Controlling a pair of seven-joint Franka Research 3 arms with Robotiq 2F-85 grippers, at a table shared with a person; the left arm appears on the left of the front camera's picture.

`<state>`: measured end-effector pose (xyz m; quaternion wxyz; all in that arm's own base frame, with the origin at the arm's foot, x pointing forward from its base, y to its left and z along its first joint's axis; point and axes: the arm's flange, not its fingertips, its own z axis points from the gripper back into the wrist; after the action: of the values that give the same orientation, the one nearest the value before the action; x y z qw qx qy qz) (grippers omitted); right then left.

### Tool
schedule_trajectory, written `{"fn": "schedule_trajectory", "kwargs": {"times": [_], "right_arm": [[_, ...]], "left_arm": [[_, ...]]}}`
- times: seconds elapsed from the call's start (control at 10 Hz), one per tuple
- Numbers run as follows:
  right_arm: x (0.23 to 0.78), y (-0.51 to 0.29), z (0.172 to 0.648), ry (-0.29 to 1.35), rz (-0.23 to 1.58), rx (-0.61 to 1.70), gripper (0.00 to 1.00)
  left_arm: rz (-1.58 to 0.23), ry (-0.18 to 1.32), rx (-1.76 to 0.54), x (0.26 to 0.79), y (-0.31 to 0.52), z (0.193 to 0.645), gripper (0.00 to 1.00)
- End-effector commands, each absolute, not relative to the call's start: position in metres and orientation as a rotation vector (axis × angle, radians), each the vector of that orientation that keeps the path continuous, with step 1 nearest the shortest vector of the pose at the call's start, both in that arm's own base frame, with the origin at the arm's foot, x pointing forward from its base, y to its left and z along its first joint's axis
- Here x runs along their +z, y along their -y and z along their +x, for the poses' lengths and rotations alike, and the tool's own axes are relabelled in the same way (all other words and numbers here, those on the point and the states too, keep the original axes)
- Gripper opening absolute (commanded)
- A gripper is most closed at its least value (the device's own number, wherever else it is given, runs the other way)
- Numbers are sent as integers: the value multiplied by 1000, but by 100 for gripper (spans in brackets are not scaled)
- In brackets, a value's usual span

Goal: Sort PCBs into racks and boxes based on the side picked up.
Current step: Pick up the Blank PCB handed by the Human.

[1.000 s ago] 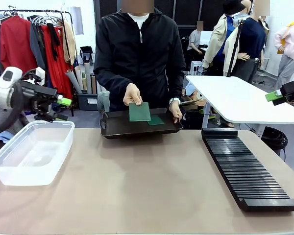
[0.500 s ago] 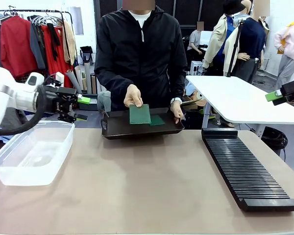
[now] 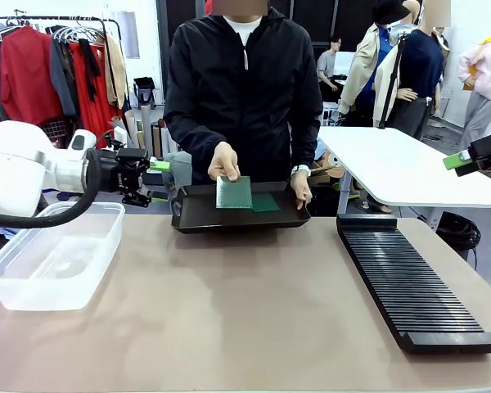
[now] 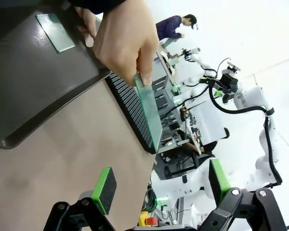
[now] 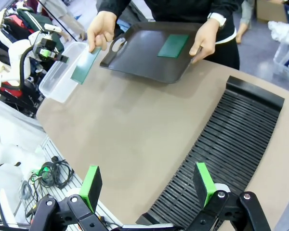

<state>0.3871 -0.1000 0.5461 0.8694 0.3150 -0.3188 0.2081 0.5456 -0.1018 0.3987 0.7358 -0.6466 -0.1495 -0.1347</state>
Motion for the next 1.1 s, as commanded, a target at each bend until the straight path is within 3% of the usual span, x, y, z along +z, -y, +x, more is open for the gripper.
{"fn": "schedule_trajectory", "kwargs": {"times": [0.0, 1.0], "right_arm": [[546, 99, 388, 682, 659, 432, 100], [546, 99, 388, 682, 659, 432, 100]], "left_arm": [[-1477, 324, -297, 390, 111, 554, 100], [-1544, 197, -315, 360, 189, 575, 100]]}}
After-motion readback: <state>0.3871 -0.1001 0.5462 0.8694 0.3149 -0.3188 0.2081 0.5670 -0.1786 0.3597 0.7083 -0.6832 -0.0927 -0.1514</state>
